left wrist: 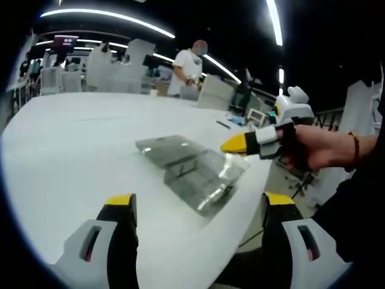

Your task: Insert the divider into the dual guide fixture by aligning both edges with the guide slots and pushing it downward to the bottom, including one-sided entry, uneven engagement, binding, and posture correction.

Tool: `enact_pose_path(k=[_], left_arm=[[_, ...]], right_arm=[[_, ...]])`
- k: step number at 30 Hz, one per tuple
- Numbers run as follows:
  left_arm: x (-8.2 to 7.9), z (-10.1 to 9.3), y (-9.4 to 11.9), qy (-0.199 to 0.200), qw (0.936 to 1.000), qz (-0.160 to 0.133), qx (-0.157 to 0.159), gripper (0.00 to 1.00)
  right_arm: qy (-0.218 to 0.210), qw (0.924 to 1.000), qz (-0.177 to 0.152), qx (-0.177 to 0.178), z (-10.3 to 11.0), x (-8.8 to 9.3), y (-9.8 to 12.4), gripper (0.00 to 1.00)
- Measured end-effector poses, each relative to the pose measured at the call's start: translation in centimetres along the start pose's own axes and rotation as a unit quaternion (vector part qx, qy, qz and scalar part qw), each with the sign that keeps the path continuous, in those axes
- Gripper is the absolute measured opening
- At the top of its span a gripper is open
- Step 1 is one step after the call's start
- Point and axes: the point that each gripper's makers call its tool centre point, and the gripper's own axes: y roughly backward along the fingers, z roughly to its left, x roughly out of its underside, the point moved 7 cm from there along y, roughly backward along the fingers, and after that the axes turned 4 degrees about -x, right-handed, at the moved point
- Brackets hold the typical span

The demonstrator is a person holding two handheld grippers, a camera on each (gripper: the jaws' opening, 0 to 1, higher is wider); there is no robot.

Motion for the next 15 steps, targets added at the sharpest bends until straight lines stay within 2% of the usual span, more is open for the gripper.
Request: enact_pose_path(k=[15], left_arm=[[-0.2,1.8,1.1,0.006,0.9999,-0.004,-0.015,0.83]], right_arm=[[0.013,0.9995,0.009,0.029,-0.2,0.6,-1.1,0.0]])
